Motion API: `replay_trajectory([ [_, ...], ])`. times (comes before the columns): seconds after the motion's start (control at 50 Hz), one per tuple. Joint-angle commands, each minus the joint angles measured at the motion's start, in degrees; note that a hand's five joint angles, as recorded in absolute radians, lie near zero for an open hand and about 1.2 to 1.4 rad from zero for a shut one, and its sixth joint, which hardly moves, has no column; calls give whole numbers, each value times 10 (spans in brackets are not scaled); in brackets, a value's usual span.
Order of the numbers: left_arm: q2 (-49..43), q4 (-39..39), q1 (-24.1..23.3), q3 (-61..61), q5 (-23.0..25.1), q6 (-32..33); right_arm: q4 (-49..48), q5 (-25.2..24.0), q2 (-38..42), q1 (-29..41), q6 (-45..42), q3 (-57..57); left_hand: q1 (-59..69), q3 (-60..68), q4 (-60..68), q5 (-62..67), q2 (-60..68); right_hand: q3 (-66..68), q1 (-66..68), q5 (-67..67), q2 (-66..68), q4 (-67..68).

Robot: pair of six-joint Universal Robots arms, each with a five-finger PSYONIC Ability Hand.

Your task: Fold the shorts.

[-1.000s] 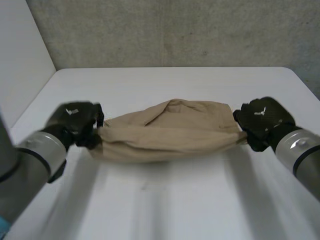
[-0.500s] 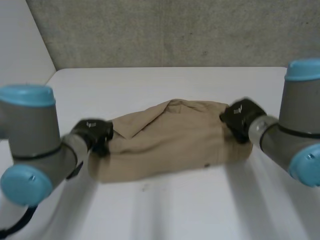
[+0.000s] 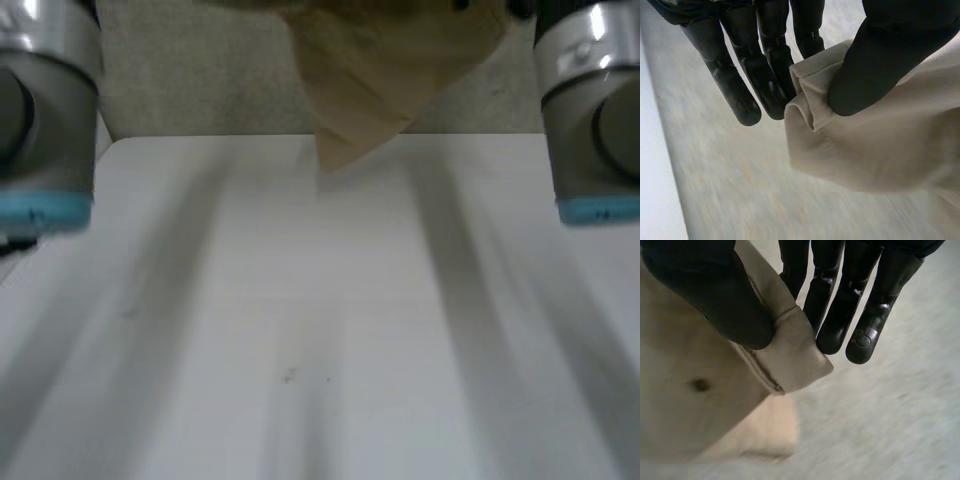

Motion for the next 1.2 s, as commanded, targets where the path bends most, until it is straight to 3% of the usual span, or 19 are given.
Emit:
replay_trajectory([
  [0.02,0,-5,-20,-179,5,-16,69,-13,33,-6,0,102,164,117,113,148,112,116,250,136,124,117],
  [0.16,-105,22,-35,-285,3,-23,138,-12,103,-5,0,183,164,117,113,148,112,116,250,136,124,117],
  [0.3,-166,-11,-48,-317,3,-16,213,-7,122,-7,6,219,164,117,113,148,112,116,250,136,124,117],
  [0.5,-86,-119,-46,-331,3,-19,233,-8,33,-6,11,289,164,117,113,148,112,116,250,136,124,117],
  [0.66,9,-236,-50,-349,7,-20,389,-12,-13,-7,-5,285,164,117,113,148,112,116,250,136,124,117],
  [0.74,61,-311,-51,-355,17,-17,485,-13,-34,-8,-71,293,164,117,113,148,112,116,250,136,124,117],
  [0.82,90,-401,-59,-368,73,-20,556,-11,-61,-14,-138,320,164,117,113,148,112,116,250,136,124,117],
  [0.9,91,-418,-58,-387,106,-21,553,-14,-65,-16,-144,336,164,117,113,148,112,116,250,136,124,117],
  [1.02,39,-362,-54,-397,106,-18,527,-15,-46,-15,-144,360,164,117,113,148,112,116,250,136,124,117],
  [1.16,8,-337,-53,-328,104,-8,489,-15,-34,-17,-143,357,-486,-533,-537,-501,-537,116,250,136,124,117],
  [1.2,6,-334,-49,-284,105,-1,483,-15,-34,-19,-143,356,-516,-562,-567,-531,-567,116,250,136,124,117],
])
